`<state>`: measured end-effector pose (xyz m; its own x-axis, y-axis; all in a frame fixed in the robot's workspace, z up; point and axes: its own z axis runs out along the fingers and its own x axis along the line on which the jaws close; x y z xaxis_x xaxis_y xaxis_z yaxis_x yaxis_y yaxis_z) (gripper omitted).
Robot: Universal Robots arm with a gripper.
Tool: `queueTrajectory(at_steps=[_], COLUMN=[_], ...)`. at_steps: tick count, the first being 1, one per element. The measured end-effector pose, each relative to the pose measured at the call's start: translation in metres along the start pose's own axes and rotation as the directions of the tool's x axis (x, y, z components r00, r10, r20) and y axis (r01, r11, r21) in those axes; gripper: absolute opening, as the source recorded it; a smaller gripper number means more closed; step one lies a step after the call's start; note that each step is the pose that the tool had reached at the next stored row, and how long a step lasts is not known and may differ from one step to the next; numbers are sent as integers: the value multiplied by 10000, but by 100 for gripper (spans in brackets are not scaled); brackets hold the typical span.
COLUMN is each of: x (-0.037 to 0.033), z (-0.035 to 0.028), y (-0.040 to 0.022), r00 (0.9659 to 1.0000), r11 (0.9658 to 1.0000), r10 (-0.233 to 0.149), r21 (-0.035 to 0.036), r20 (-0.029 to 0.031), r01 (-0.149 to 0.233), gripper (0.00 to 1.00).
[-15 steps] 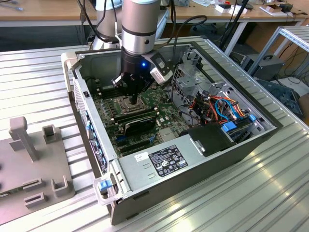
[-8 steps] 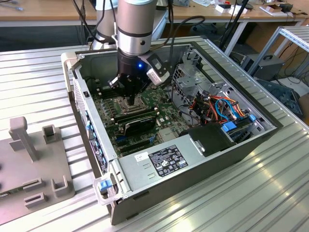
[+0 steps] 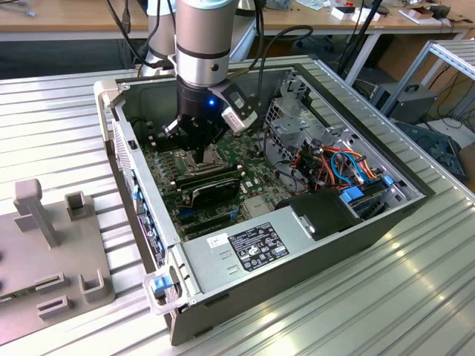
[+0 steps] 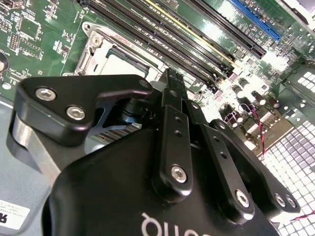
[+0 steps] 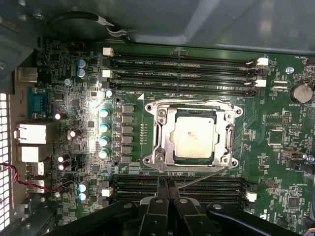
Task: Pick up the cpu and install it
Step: 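Install the second cpu locking lever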
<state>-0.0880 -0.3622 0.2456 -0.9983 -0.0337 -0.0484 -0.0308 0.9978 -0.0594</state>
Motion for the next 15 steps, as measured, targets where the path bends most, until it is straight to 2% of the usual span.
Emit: queueTrajectory(at_steps=[12, 15], x=[1, 6], z=[21, 43], y=[1, 3], r00=[10000, 10000], r11=[10000, 10000], r10=[0, 2], r21=[0, 0], r20=[0, 0], r01=[0, -2], gripper=[11, 11])
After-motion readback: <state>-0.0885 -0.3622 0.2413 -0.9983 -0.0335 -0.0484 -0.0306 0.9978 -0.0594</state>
